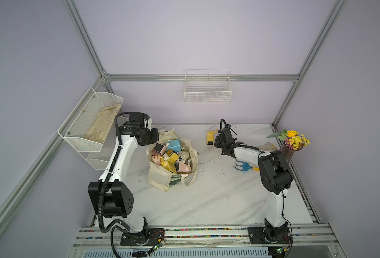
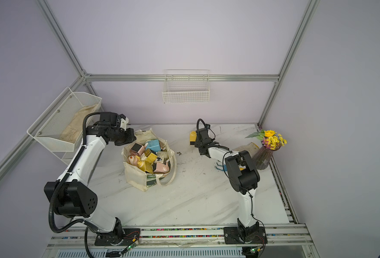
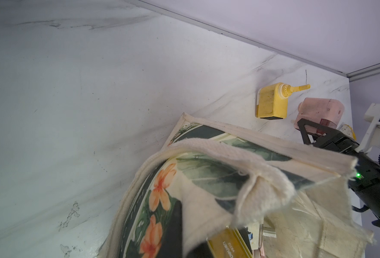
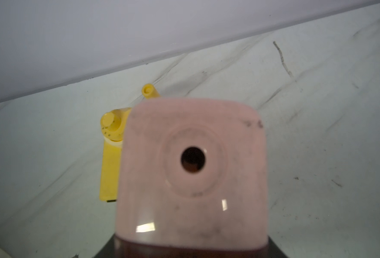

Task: Take out the pencil sharpeners from the tote bags
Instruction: Place the pencil sharpener at the center of the board.

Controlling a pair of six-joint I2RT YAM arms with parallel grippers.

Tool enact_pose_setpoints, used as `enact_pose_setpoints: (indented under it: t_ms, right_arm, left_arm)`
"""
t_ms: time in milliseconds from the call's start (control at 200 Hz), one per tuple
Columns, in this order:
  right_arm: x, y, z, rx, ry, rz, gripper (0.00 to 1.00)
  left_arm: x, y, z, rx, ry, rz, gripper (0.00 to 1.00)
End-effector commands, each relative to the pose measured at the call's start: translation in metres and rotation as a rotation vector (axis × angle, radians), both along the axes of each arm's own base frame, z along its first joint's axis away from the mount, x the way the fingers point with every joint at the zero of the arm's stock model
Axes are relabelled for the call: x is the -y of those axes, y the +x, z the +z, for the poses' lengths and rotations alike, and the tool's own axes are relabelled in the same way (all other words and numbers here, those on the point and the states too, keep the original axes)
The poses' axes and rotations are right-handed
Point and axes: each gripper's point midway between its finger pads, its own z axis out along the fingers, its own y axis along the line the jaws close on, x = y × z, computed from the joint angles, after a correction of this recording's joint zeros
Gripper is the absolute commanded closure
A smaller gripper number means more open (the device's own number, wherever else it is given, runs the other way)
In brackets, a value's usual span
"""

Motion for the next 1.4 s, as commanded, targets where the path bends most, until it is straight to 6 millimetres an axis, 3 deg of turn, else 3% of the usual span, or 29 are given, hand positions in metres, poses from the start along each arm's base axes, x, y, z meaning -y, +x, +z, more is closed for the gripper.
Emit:
enact_pose_setpoints:
  t_ms: [0, 265, 560, 770, 865, 1395]
  right_arm:
    - [0.014, 0.013, 0.007, 0.031, -0.070, -0.066, 0.80]
    - [0.017, 0.024, -0.014, 0.000, -0.165, -0.055, 0.77]
    - [0.008, 0.026, -0.039, -0.059, -0.158, -0.012, 0.72]
    - [0.005, 0.025, -0.049, -0.091, -0.156, 0.003, 0.54]
    - [0.004, 0.023, -0.050, -0.096, -0.151, 0.008, 0.47]
    - [0.000, 0.022, -0.045, -0.105, -0.131, 0.026, 0.33]
  left_arm:
    - [0.001, -0.003, 0.018, 0.069, -0.008, -0.012, 1.00]
    - [0.002, -0.002, 0.017, 0.067, -0.011, -0.019, 1.00]
    - [0.002, -0.003, 0.018, 0.067, -0.010, -0.019, 1.00]
    - [0.002, -0.003, 0.017, 0.065, -0.012, -0.020, 1.00]
    - [0.002, -0.003, 0.017, 0.065, -0.009, -0.020, 1.00]
    - [0.002, -0.003, 0.015, 0.057, -0.009, -0.023, 1.00]
